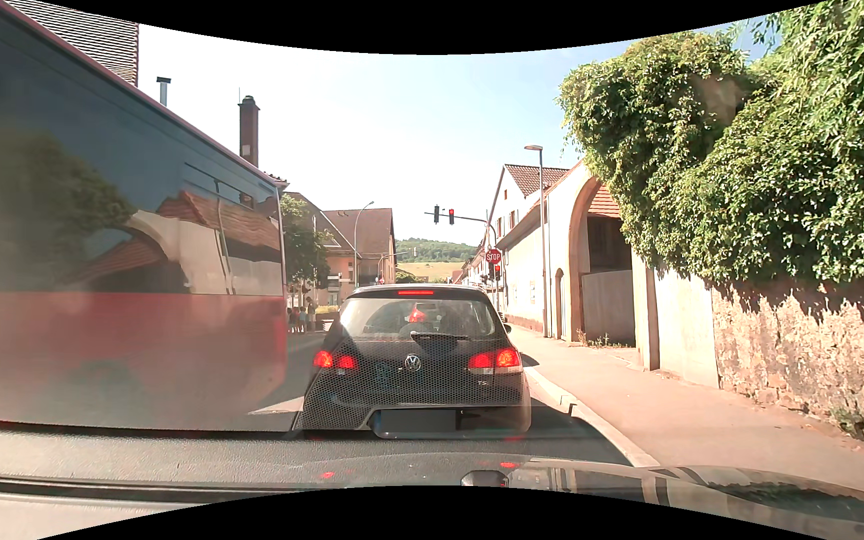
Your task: Follow the waypoints while adhering to traffic rules and regulations
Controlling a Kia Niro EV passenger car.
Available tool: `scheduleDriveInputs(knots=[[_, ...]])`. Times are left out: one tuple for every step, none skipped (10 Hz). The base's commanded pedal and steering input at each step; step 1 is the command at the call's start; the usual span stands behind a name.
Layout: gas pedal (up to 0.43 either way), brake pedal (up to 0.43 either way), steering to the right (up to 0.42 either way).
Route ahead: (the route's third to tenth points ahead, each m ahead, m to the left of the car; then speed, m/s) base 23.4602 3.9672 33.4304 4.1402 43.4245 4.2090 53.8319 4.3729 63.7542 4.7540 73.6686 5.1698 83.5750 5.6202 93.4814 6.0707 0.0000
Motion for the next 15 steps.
scheduleDriveInputs(knots=[[0.0,0.25,0.0],[0.0,0.25,0.0],[0.0,0.25,0.001],[0.0,0.25,0.0],[0.0,0.25,0.0],[0.0,0.25,0.0],[0.0,0.25,0.0],[0.0,0.25,0.001],[0.0,0.25,0.0],[0.0,0.25,0.0],[0.0,0.25,0.0],[0.0,0.25,0.0],[0.0,0.25,0.0],[0.0,0.25,0.001],[0.0,0.25,0.001]])
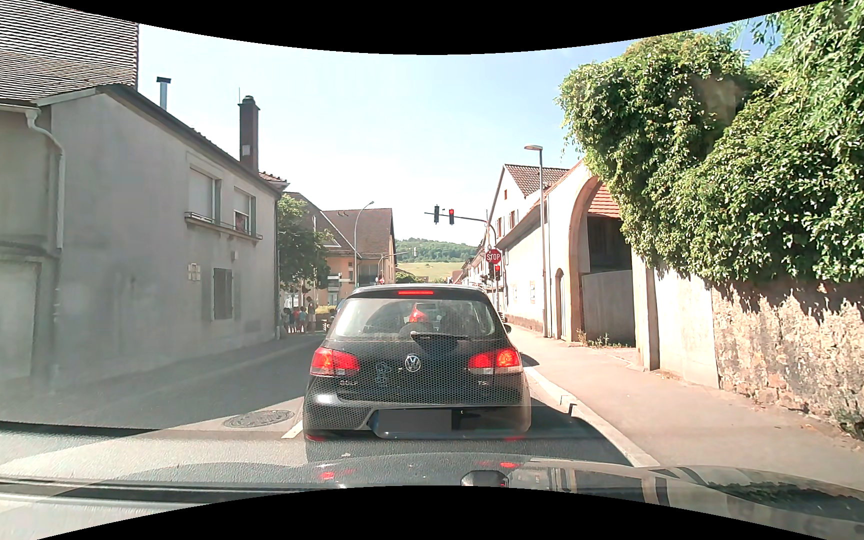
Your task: Follow the waypoints while adhering to traffic rules and regulations
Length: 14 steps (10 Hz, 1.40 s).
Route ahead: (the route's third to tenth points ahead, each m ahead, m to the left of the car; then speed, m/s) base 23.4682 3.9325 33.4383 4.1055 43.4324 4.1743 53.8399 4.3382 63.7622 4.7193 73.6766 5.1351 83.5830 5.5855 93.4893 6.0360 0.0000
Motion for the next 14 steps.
scheduleDriveInputs(knots=[[0.0,0.25,0.002],[0.0,0.25,0.006],[0.0,0.25,0.011],[0.0,0.25,0.01],[0.0,0.25,0.01],[0.0,0.25,0.01],[0.0,0.25,0.01],[0.0,0.25,0.01],[0.0,0.25,0.009],[0.0,0.25,0.009],[0.0,0.25,0.01],[0.0,0.25,0.01],[0.0,0.256,0.009],[0.0,0.25,0.009]])
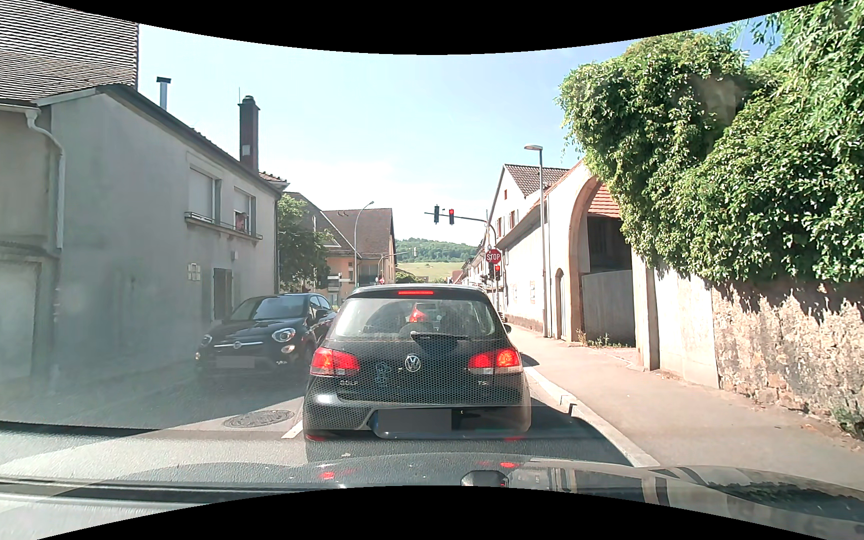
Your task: Follow the waypoints while adhering to traffic rules and regulations
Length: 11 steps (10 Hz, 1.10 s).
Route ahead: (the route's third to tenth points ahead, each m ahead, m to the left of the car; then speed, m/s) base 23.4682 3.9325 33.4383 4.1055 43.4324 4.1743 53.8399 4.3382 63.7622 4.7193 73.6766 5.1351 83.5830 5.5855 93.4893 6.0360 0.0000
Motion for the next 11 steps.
scheduleDriveInputs(knots=[[0.0,0.256,0.006],[0.0,0.256,0.0],[0.0,0.268,-0.002],[0.0,0.262,-0.002],[0.0,0.268,0.0],[0.0,0.268,0.001],[0.0,0.268,0.003],[0.0,0.268,0.003],[0.0,0.268,0.003],[0.0,0.268,0.003],[0.0,0.268,0.003]])
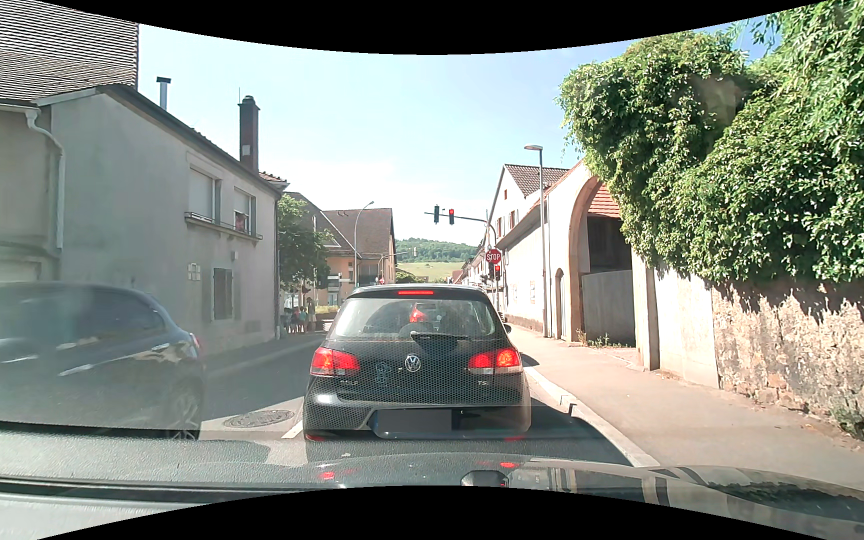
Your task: Follow the waypoints while adhering to traffic rules and regulations
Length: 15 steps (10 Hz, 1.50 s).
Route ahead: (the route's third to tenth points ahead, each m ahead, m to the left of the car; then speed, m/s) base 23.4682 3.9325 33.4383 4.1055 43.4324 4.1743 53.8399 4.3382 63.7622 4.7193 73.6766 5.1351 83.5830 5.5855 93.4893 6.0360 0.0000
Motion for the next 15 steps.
scheduleDriveInputs(knots=[[0.0,0.268,0.003],[0.0,0.268,0.003],[0.0,0.268,0.003],[0.0,0.268,0.003],[0.0,0.268,0.003],[0.0,0.268,0.003],[0.0,0.268,0.003],[0.0,0.268,0.003],[0.0,0.268,0.003],[0.0,0.262,0.003],[0.0,0.268,0.003],[0.0,0.268,0.003],[0.0,0.268,0.003],[0.0,0.268,0.003],[0.0,0.268,0.003]])
